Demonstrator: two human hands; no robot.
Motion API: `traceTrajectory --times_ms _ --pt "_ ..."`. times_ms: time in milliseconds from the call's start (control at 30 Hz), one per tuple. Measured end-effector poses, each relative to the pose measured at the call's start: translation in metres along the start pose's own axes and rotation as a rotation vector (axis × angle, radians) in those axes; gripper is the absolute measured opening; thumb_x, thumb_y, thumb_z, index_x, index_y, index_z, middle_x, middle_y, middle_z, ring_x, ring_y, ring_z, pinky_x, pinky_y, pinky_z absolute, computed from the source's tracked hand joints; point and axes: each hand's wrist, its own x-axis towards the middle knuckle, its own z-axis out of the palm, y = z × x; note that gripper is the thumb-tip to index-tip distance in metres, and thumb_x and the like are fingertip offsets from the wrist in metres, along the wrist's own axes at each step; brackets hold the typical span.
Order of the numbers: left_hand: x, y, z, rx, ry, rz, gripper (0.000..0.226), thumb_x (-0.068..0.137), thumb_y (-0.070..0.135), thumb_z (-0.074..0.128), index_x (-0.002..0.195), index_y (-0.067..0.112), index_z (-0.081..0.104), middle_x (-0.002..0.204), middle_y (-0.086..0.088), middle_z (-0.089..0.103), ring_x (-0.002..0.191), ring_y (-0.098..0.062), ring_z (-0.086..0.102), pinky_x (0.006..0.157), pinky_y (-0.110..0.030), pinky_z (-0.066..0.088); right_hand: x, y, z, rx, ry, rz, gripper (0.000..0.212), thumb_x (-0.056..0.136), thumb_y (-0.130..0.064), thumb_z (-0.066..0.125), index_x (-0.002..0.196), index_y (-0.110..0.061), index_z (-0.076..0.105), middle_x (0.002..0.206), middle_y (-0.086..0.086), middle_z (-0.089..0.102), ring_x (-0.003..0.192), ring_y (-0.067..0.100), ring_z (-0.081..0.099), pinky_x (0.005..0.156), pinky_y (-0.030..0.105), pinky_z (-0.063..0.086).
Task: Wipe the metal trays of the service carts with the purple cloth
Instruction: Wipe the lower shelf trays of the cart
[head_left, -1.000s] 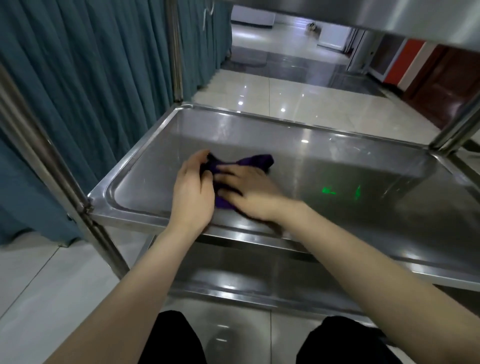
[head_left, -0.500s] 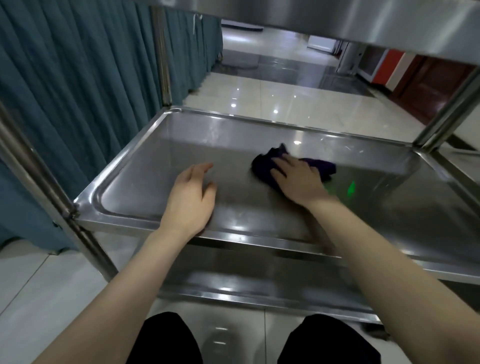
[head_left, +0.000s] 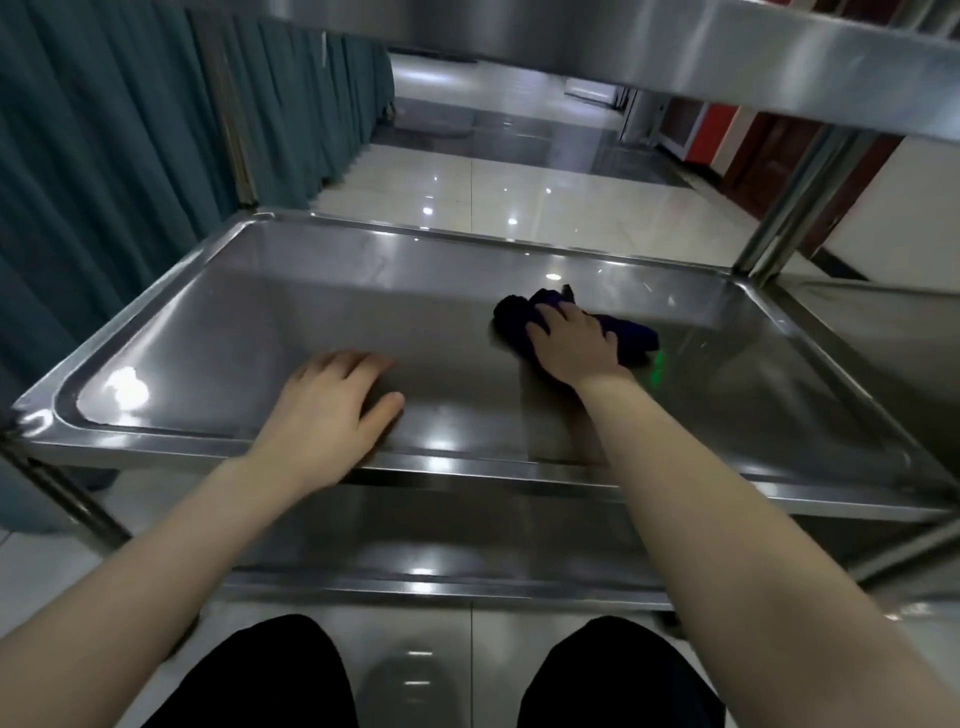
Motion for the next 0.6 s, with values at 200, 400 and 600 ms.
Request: traceTrajectory --times_ms 200,400,600 --pt "0.012 0.068 0.023 -0.123 0.03 0.03 0.048 0.091 0.037 0.038 0.129 0.012 0.055 0.13 -0.013 0.057 0.116 -0.038 0.052 0.094 -0.045 0.043 -0.116 0.027 0.003 -0.071 0.066 -0.301 0.05 0.099 -0.052 0.03 0.145 -0.038 0.037 0.155 -0.007 0.031 0.136 0.022 0.035 0.111 0.043 0.025" --pt "0.023 0.096 0.044 0.052 -0.039 0.158 0.053 0.095 0.043 0.03 0.139 0.019 0.047 0.139 -0.006 0.051 0.133 -0.029 0.04 0.109 -0.044 0.032 -0.107 0.069 -0.012 -0.084 -0.005 -0.33 0.05 0.098 -0.056 0.03 0.146 -0.042 0.034 0.155 -0.011 0.029 0.135 0.021 0.036 0.109 0.04 0.026" --pt "0.024 0.098 0.045 0.108 -0.122 0.138 0.075 0.083 0.058 0.003 0.14 0.032 0.044 0.15 0.007 0.038 0.139 -0.019 0.031 0.115 -0.044 0.023 0.016 0.078 -0.016 -0.002 -0.023 -0.001 0.049 0.102 -0.044 0.029 0.15 -0.031 0.027 0.16 -0.002 0.018 0.145 0.026 0.019 0.116 0.053 0.012"
